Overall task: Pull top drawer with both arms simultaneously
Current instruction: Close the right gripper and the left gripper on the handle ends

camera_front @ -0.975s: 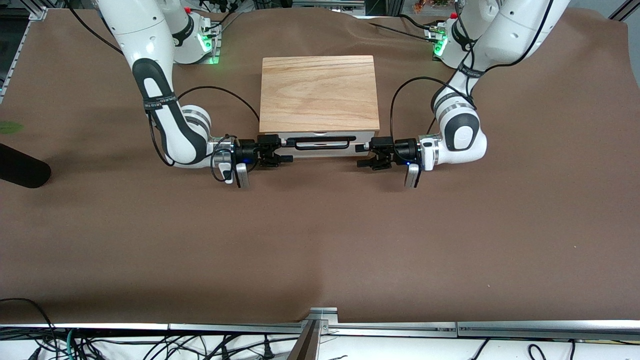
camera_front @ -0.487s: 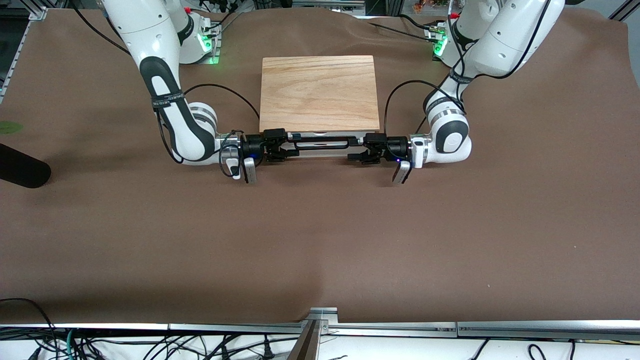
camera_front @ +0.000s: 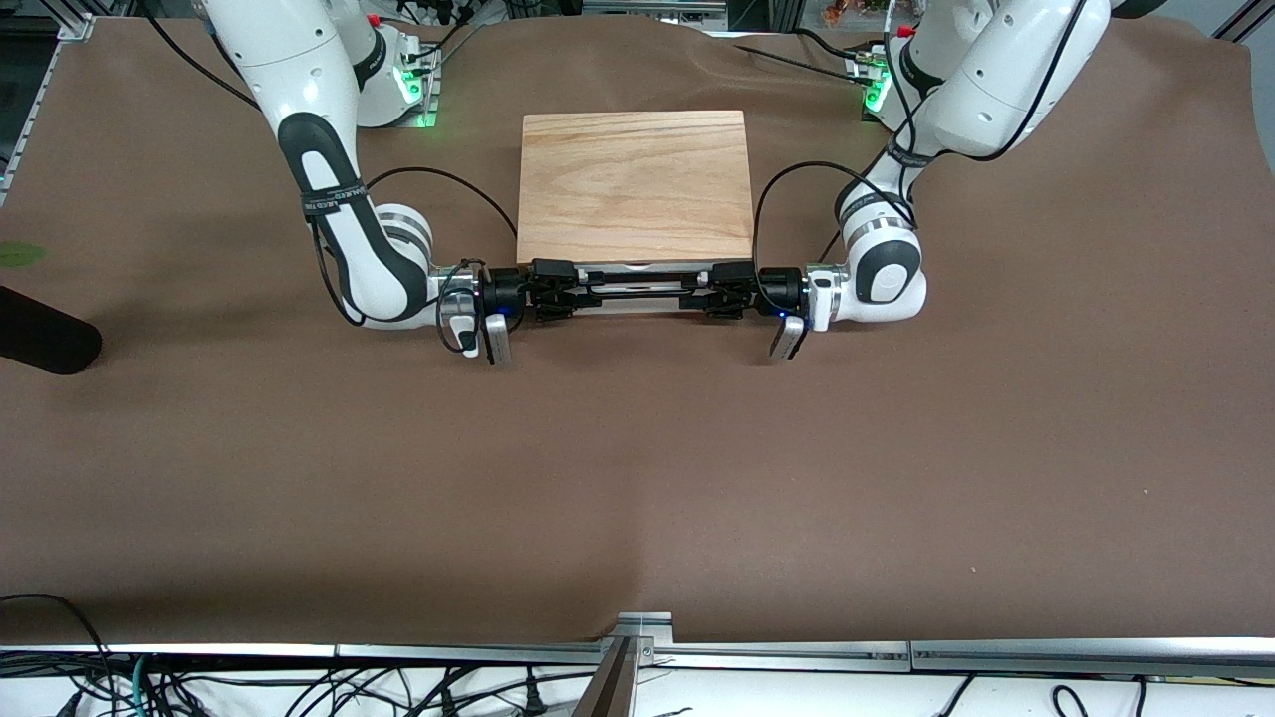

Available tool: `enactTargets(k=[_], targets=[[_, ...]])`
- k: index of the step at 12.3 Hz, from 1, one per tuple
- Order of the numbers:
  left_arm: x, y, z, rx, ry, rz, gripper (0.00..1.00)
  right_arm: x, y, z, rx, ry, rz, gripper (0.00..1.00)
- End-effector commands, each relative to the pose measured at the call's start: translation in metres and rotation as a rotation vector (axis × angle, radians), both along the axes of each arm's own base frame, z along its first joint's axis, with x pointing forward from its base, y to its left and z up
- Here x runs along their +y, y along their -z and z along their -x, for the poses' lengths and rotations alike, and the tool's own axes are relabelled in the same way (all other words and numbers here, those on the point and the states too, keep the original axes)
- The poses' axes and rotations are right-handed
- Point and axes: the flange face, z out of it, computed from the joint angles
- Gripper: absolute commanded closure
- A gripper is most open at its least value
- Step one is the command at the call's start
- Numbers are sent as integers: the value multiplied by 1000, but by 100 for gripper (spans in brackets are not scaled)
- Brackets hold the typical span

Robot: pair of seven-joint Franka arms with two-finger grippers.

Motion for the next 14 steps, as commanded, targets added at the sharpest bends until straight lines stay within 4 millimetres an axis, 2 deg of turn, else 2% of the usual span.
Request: enactTargets(k=[1, 2, 3, 6, 8, 11, 12, 14], targets=[[-5, -6, -3, -32, -23, 27, 45, -10, -5, -3, -18, 25, -8, 36], [-6, -8, -2, -32, -19, 38, 62, -14, -4, -4, -25, 19, -3, 37], [-6, -8, -2, -33, -16, 42, 64, -16, -4, -3, -27, 10, -12, 39], [-6, -8, -2, -36, -11, 43, 86, -15, 2, 2, -27, -2, -27, 39], [-6, -7, -1, -33, -11, 43, 88, -11, 4, 6, -25, -12, -25, 39], [-5, -5, -1, -26, -11, 41, 100, -6, 5, 9, -25, -21, -25, 39], [-5, -5, -1, -24, -11, 41, 100, 0, 5, 12, -24, -31, -23, 39], [-5, -3, 0, -18, -10, 39, 100, 1, 4, 12, -25, -31, -25, 39]])
